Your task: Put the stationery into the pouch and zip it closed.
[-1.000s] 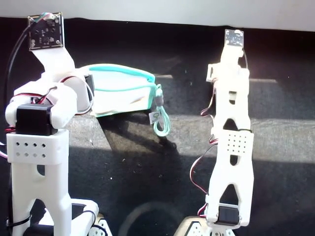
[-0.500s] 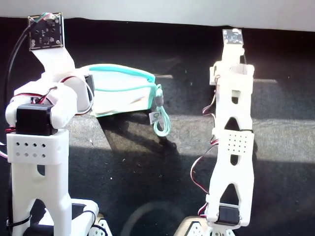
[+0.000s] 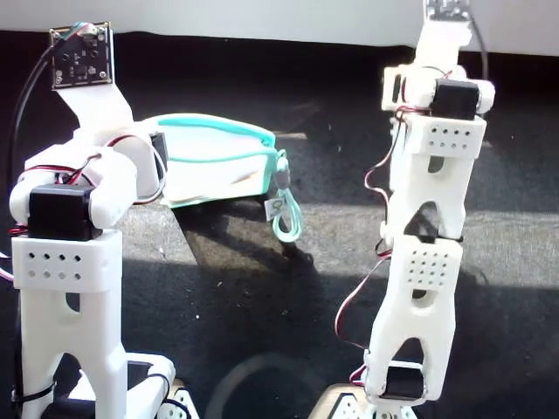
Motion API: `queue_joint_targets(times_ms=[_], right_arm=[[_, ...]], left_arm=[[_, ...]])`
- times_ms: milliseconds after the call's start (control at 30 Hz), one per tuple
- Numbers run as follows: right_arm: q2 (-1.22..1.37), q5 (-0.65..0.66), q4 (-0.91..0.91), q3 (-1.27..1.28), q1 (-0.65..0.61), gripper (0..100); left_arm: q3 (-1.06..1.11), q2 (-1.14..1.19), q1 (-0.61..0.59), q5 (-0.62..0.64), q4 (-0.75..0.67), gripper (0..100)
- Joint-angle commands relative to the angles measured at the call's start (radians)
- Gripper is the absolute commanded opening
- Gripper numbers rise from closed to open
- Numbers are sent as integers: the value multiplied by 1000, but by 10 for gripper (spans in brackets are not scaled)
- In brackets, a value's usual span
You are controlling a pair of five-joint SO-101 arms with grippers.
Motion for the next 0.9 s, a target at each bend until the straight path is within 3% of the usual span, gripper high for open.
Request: queue_joint_targets(times_ms=[0,367,600,733,867], right_arm=[[-232,-81,56,-124,-62,6],[-651,-101,56,-119,-213,6],[-722,-101,54,-116,-292,6],[-679,-100,58,-84,-288,6],[-624,-100,59,67,-180,6]], left_arm=[[7,15,21,-8,15,9],[7,13,21,-6,18,9],[7,13,21,-6,15,9],[5,13,21,-6,15,9],[1,13,21,-6,18,9]])
